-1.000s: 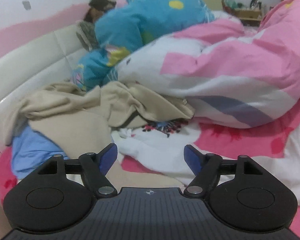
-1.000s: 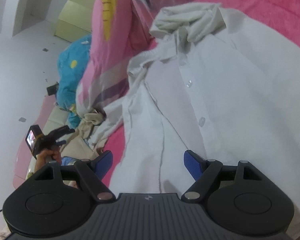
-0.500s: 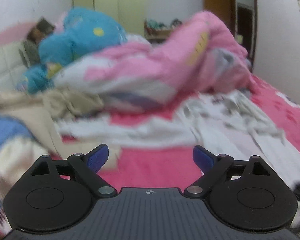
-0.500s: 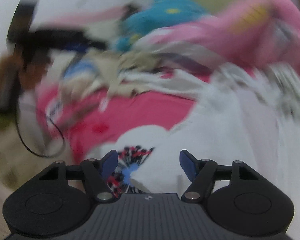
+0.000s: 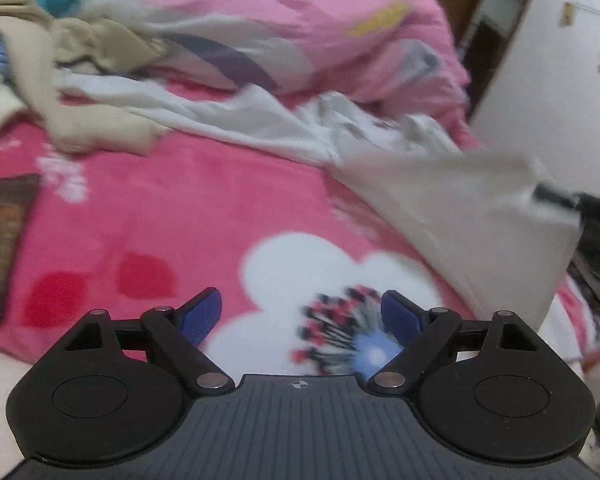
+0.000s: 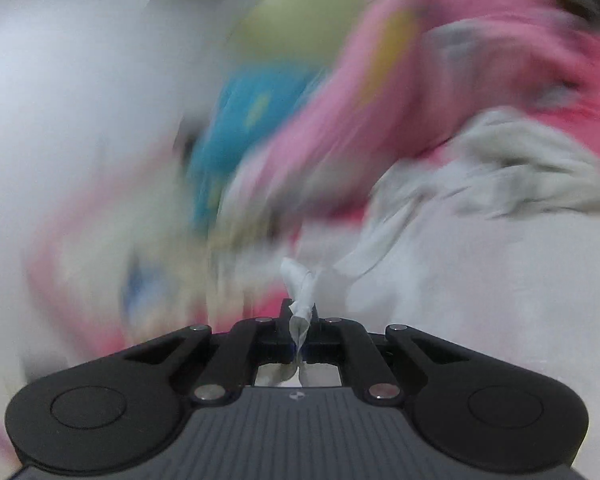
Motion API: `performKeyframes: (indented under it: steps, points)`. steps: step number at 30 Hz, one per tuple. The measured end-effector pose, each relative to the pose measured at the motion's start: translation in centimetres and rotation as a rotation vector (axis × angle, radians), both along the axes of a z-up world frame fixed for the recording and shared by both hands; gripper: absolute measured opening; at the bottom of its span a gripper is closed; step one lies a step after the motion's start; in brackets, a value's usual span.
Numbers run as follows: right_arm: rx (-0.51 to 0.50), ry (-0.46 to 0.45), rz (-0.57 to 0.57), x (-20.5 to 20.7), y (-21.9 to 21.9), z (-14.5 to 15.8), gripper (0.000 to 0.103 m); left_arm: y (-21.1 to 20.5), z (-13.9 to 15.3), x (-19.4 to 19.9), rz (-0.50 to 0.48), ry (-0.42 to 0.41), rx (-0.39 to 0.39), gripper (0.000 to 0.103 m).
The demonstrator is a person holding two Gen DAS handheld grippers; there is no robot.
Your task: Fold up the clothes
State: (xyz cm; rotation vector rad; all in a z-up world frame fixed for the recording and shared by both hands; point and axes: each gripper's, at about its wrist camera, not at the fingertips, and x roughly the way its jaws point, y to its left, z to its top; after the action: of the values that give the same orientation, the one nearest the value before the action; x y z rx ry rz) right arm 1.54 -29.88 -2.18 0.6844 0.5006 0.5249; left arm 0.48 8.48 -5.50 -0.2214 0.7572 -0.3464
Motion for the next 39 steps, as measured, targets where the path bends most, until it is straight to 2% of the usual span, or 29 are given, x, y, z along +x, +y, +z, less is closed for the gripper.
performKeyframes:
  steps: [1, 3, 6, 8, 10, 12, 15, 19, 22, 24, 25, 26, 27, 28, 30, 31, 32, 35, 39]
  points:
    - [0.09, 0.031, -0.091, -0.3, -3.0, -0.8, 0.004, -0.8, -0.3, -0.1, -0.027, 0.0, 0.006, 0.088]
    - [0.205, 0.155, -0.236, -0.9, -7.6, -3.7, 0.007, -2.6, -0.8, -0.1, -0.087, 0.002, 0.031, 0.088]
    - [0.268, 0.316, -0.4, -2.6, -11.9, -7.5, 0.015, -5.2, -1.4, -0.1, -0.179, 0.011, 0.067, 0.088]
    - [0.271, 0.344, -0.445, -3.6, -12.9, -8.5, 0.019, -7.2, -1.6, 0.0, -0.251, 0.019, 0.089, 0.088]
    - [0.267, 0.326, -0.456, -4.2, -13.2, -8.5, 0.025, -9.1, -1.7, -0.1, -0.325, 0.017, 0.109, 0.088]
    - [0.237, 0.31, -0.444, -4.3, -13.0, -8.1, 0.025, -11.4, -1.7, -0.7, -0.395, -0.002, 0.141, 0.088]
    - [0.18, 0.288, -0.368, -4.3, -12.2, -7.2, 0.026, -14.5, -1.4, -1.7, -0.479, -0.049, 0.196, 0.088]
    - [0.121, 0.287, -0.308, -4.6, -10.9, -6.6, 0.034, -18.6, -1.0, -2.5, -0.59, -0.109, 0.221, 0.088]
    - [0.127, 0.282, -0.323, -5.5, -11.2, -6.9, 0.034, -21.8, -1.3, -3.4, -0.627, -0.161, 0.31, 0.088]
    - [0.124, 0.273, -0.33, -6.1, -11.5, -7.0, 0.034, -23.5, -2.1, -3.6, -0.64, -0.184, 0.386, 0.081]
    - [0.12, 0.266, -0.331, -6.3, -11.6, -7.0, 0.034, -24.3, -2.5, -3.6, -0.643, -0.189, 0.425, 0.072]
    - [0.115, 0.259, -0.332, -6.4, -11.7, -7.0, 0.034, -24.8, -3.1, -3.5, -0.637, -0.179, 0.465, 0.059]
    - [0.11, 0.252, -0.334, -6.6, -11.9, -7.0, 0.034, -25.3, -3.6, -3.3, -0.632, -0.168, 0.503, 0.053]
    - [0.106, 0.245, -0.335, -6.8, -12.0, -7.0, 0.034, -25.5, -4.0, -3.3, -0.628, -0.159, 0.531, 0.052]
    - [0.092, 0.234, -0.334, -6.9, -12.1, -7.0, 0.034, -25.5, -4.1, -3.6, -0.624, -0.172, 0.547, 0.051]
    - [0.083, 0.229, -0.332, -6.8, -12.1, -7.0, 0.034, -25.6, -4.0, -3.8, -0.623, -0.179, 0.553, 0.043]
    - [0.075, 0.224, -0.33, -6.7, -12.1, -7.0, 0.034, -25.7, -3.9, -4.0, -0.623, -0.187, 0.559, 0.029]
    - [0.047, 0.209, -0.324, -6.5, -12.1, -7.0, 0.034, -25.7, -3.5, -4.3, -0.603, -0.191, 0.551, 0.01]
    - [-0.023, 0.16, -0.295, -5.9, -11.4, -5.8, 0.034, -24.1, -1.8, -4.0, -0.547, -0.198, 0.506, 0.005]
